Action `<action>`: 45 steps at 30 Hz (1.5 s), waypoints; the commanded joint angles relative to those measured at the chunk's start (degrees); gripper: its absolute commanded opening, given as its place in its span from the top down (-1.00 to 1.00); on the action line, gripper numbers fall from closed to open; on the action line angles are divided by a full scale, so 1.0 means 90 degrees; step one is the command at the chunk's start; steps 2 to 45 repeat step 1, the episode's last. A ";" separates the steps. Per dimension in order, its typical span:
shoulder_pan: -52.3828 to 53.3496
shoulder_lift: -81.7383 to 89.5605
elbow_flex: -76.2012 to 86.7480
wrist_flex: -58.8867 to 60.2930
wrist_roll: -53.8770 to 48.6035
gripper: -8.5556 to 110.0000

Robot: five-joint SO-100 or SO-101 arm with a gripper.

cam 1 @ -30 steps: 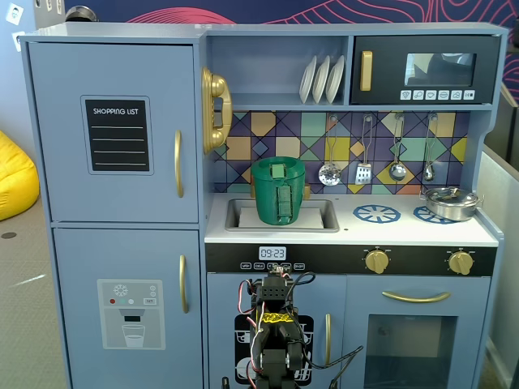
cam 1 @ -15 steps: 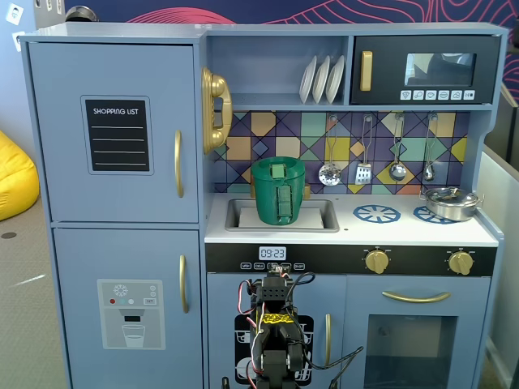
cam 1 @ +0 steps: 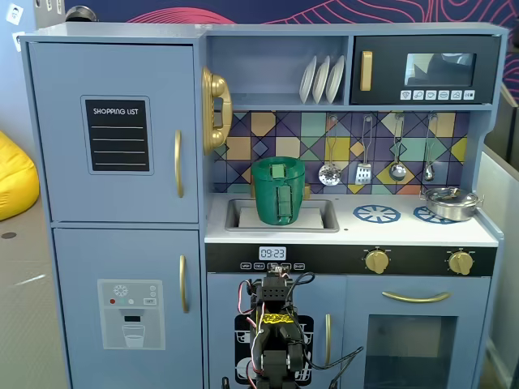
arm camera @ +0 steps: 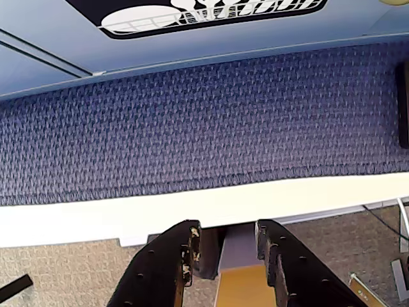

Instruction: Close the left cabinet door

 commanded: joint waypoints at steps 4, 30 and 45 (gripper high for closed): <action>0.0010 -0.0039 -0.0029 0.1172 -0.0020 0.84; 0.0010 -0.0039 -0.0029 0.1172 -0.0020 0.84; 0.0010 -0.0039 -0.0029 0.1172 -0.0020 0.84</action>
